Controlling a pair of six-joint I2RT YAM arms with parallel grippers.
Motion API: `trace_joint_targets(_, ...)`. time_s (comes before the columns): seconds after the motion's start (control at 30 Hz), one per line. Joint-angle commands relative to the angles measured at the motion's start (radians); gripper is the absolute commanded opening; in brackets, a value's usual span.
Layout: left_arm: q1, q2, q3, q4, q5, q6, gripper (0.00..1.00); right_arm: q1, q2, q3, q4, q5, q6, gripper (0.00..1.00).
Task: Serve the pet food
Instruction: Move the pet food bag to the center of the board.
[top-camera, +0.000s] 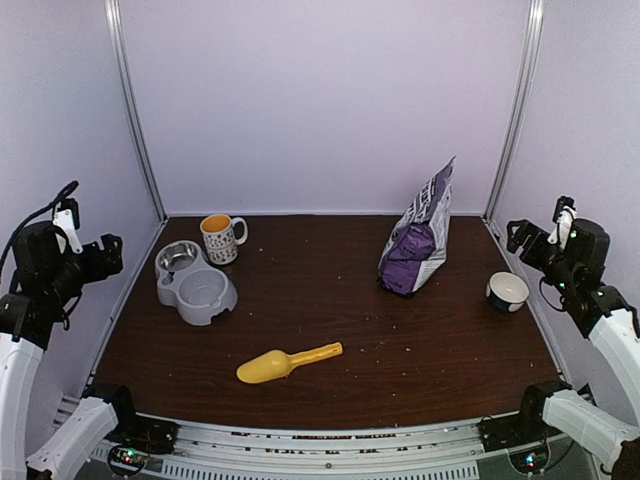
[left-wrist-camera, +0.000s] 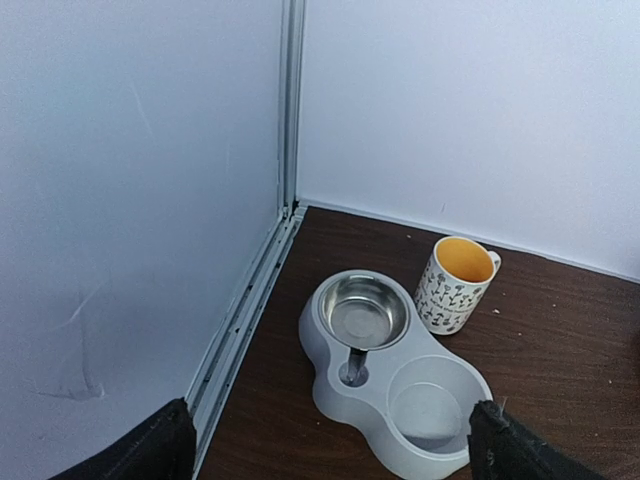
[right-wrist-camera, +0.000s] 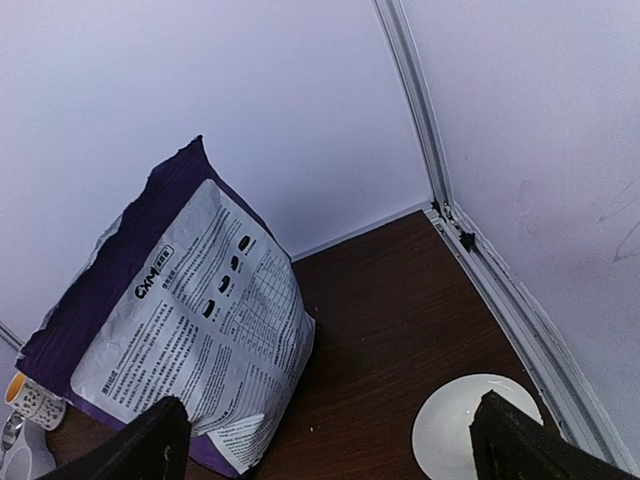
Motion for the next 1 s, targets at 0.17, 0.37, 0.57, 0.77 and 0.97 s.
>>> trace_joint_targets(0.17,0.001,-0.025,-0.034,0.065,0.019,-0.041,0.98,-0.001,-0.017,0.059,0.014,0.008,0.061,1.00)
trace_joint_targets(0.37,0.001,-0.161,-0.126,0.133,0.028,-0.050,0.96,0.000,-0.045,0.187,-0.181,0.061,0.018,1.00)
trace_joint_targets(0.57,-0.001,-0.055,-0.051,0.198,0.255,-0.032,0.91,0.001,-0.023,0.347,-0.359,0.052,0.025,1.00)
trace_joint_targets(0.77,-0.195,0.210,0.204,0.266,0.290,0.073,0.88,0.017,0.111,0.421,-0.316,-0.172,0.130,0.95)
trace_joint_targets(0.97,-0.379,0.402,0.305,0.316,0.208,0.191,0.89,0.181,0.267,0.512,-0.205,-0.223,0.182,0.92)
